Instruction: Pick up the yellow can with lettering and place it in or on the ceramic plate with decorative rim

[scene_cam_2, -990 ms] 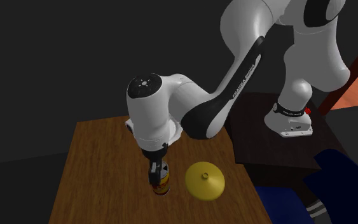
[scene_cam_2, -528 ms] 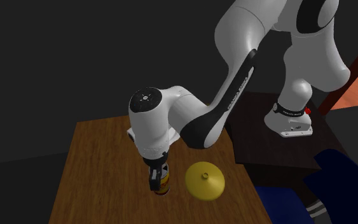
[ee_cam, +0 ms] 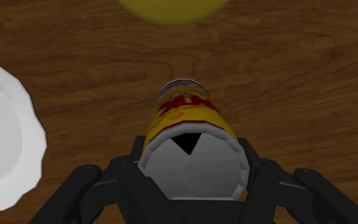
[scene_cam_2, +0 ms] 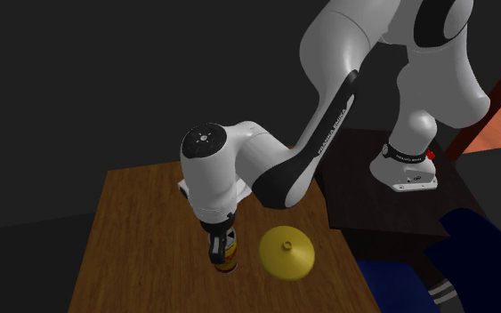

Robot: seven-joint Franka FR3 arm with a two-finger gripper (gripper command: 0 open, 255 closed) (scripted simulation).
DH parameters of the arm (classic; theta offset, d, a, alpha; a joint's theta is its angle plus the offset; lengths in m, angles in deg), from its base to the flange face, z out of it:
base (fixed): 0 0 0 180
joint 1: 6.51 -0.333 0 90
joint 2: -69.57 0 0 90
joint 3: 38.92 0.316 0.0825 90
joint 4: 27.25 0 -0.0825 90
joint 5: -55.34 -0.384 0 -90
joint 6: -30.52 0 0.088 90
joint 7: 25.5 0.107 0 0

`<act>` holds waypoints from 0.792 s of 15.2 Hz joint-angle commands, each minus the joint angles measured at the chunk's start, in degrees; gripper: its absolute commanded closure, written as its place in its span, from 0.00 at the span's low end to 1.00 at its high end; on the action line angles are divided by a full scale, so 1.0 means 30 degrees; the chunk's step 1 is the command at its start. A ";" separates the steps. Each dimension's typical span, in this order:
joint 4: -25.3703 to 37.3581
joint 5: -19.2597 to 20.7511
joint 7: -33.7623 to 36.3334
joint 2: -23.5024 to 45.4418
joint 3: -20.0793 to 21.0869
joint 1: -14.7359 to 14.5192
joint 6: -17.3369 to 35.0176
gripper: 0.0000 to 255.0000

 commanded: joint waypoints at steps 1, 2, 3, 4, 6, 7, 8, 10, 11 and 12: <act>-0.0003 -0.0002 -0.0001 0.0006 0.0003 -0.0003 0.0002 1.00; -0.0007 -0.0002 -0.0001 0.0004 0.0003 -0.0002 0.0004 1.00; -0.0014 -0.0004 -0.0002 -0.0002 0.0004 0.0001 0.0006 1.00; -0.0022 -0.0003 0.0002 -0.0004 0.0004 -0.0001 0.0011 1.00; 0.0005 0.0002 0.0003 0.0022 0.0000 -0.0007 0.0010 1.00; 0.0011 0.0003 0.0002 0.0028 -0.0001 -0.0007 0.0010 1.00; -0.0018 0.0004 0.0003 0.0019 -0.0002 -0.0003 0.0030 1.00; 0.0024 -0.0058 -0.0035 -0.0147 0.0044 0.0025 -0.0173 1.00; 0.0057 -0.0116 -0.0070 -0.0298 0.0084 0.0051 -0.0352 1.00; 0.0101 -0.0172 -0.0104 -0.0443 0.0122 0.0075 -0.0536 1.00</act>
